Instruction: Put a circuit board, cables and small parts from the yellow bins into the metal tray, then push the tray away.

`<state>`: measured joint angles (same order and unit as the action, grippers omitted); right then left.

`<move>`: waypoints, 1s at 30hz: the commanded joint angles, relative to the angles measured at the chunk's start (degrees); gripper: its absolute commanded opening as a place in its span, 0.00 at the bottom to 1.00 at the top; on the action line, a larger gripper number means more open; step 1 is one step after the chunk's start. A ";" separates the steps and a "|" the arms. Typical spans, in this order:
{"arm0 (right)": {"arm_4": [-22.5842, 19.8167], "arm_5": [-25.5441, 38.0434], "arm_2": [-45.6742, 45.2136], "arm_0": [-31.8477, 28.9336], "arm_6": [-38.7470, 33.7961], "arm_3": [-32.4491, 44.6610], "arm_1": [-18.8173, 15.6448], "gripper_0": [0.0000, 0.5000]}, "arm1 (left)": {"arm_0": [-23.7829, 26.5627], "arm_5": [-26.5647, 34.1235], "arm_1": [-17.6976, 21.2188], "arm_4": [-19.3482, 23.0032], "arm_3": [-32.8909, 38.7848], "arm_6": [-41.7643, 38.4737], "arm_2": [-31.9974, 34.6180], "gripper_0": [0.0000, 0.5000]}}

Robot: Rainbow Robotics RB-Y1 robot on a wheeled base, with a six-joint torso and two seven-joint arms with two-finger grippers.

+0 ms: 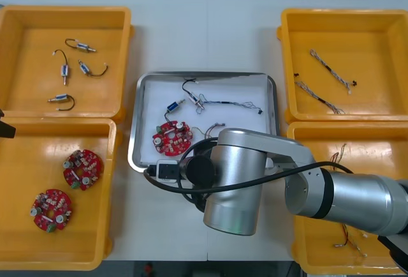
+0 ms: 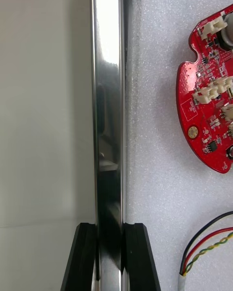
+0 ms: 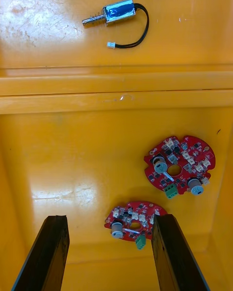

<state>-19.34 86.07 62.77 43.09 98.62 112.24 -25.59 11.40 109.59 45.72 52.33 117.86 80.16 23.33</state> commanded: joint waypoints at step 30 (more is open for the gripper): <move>5.45 -2.84 0.77 11.84 0.87 -4.13 -0.95 0.00 | -1.12 0.41 2.01 0.49 1.67 1.23 1.46 1.00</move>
<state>-14.79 84.40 62.81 51.64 98.62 108.72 -26.81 11.40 109.59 45.72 52.34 117.87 80.16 23.33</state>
